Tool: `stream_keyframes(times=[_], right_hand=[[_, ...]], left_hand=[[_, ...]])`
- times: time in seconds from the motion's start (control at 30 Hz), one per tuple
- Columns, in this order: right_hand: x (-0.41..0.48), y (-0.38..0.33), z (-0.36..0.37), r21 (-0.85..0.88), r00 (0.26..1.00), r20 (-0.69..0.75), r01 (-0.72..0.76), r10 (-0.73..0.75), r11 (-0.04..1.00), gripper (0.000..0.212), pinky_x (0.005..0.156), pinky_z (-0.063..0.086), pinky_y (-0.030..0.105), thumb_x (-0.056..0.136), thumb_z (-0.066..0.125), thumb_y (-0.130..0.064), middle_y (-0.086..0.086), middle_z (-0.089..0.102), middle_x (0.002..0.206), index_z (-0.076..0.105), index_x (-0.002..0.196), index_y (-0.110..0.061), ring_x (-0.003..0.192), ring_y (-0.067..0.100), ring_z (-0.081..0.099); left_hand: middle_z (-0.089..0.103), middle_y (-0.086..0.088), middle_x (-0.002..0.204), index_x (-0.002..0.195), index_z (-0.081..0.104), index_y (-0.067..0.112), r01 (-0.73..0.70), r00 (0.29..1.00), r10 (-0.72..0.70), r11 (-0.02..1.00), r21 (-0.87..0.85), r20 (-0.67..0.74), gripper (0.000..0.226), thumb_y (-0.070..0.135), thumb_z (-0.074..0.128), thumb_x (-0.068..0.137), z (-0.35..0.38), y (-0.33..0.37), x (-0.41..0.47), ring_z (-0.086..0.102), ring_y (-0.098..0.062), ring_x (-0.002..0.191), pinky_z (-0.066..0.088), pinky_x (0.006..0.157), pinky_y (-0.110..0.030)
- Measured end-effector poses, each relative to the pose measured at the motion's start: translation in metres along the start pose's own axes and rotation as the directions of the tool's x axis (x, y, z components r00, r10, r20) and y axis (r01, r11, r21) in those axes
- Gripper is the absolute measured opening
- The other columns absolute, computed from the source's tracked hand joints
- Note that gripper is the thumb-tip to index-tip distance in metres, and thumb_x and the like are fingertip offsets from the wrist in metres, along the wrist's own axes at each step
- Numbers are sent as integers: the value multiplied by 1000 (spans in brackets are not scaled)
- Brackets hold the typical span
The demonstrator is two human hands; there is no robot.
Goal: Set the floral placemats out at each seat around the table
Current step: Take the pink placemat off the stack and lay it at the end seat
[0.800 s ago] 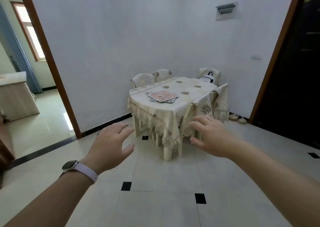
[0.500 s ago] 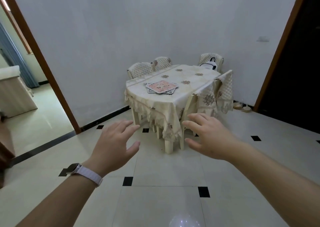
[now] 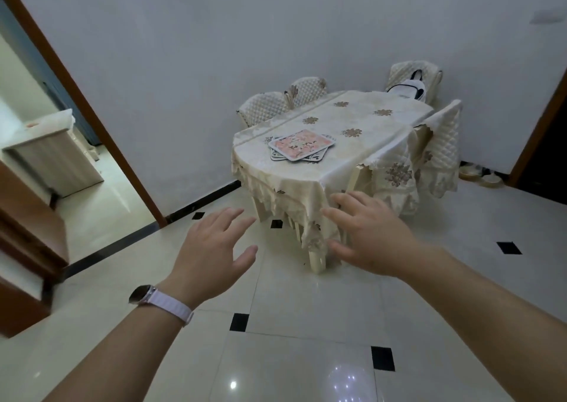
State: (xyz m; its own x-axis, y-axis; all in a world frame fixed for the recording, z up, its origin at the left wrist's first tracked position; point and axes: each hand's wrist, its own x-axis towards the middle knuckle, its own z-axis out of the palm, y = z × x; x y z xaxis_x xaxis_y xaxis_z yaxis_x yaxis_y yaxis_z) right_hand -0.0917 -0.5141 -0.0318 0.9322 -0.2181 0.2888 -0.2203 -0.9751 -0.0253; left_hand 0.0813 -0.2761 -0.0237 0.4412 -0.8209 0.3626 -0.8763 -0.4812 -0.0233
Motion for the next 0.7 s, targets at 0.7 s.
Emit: stream_keyframes(times=[0.7], right_hand=[[282, 29, 105, -65, 999, 6, 37, -36, 997, 49, 95, 47, 44, 80, 47, -50, 4, 63, 128, 63, 119, -23, 118, 30, 57]], left_hand=[[63, -4, 125, 120, 63, 21, -12, 998, 12, 1000, -10, -59, 44, 42, 54, 82, 135, -195, 197, 51, -26, 122, 34, 100, -39]])
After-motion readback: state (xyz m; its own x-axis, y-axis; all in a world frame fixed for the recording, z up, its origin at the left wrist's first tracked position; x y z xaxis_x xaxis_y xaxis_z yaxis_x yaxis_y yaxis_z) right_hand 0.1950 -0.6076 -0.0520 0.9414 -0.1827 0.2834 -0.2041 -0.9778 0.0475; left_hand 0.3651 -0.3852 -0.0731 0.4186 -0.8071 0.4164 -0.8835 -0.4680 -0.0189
